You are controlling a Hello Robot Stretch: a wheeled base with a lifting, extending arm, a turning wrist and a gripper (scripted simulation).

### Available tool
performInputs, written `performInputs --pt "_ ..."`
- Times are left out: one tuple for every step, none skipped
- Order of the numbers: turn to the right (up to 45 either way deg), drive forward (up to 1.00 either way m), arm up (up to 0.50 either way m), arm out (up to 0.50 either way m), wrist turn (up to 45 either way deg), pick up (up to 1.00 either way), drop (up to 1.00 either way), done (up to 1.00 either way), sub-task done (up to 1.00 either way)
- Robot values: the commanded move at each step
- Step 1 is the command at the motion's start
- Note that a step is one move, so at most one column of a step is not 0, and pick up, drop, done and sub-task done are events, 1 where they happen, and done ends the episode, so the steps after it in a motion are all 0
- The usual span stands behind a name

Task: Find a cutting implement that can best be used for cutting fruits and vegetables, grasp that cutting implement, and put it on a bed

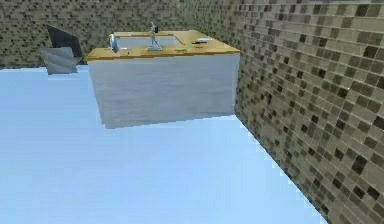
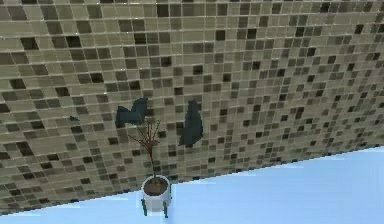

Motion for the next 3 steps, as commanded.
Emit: performInputs --pt "0.0 1.0 0.0 0.0 0.0 0.0 0.0 0.0 0.0" --pt "0.0 1.0 0.0 0.0 0.0 0.0 0.0 0.0 0.0" --pt "-45.0 0.0 0.0 0.0 0.0 0.0 0.0 0.0 0.0"
